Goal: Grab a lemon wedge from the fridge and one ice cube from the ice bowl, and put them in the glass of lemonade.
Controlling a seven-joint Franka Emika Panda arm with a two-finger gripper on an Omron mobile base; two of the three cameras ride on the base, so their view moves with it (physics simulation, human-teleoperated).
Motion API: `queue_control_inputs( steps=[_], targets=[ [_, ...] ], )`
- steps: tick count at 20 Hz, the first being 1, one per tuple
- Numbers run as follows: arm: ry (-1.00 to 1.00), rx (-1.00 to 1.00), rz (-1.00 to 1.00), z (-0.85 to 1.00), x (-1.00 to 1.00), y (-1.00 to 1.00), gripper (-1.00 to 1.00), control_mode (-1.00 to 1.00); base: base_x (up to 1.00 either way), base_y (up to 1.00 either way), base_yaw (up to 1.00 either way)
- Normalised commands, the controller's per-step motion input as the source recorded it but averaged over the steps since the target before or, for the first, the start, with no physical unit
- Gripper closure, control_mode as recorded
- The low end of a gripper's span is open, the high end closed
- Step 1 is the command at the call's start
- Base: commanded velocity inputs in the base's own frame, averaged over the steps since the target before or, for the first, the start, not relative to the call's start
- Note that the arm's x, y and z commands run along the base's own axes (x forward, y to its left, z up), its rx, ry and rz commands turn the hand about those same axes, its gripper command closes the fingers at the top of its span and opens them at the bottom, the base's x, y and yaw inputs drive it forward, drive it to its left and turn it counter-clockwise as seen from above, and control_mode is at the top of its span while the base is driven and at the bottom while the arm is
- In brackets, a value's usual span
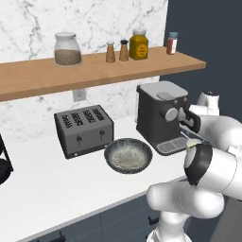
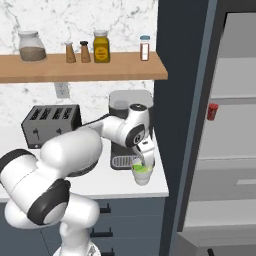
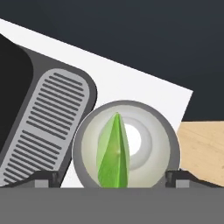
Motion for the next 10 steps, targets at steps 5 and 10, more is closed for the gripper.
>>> queue_control_inputs(
  steps=[5,10],
  targets=[
    [-0.06,0.02,0.0,0.2,-0.28,0.0,-1.0,-1.0,0.0,0.0,0.0],
    [-0.06,0.03,0.0,0.16,-0.34,0.0,-1.0,-1.0,0.0,0.0,0.0]
  ],
)
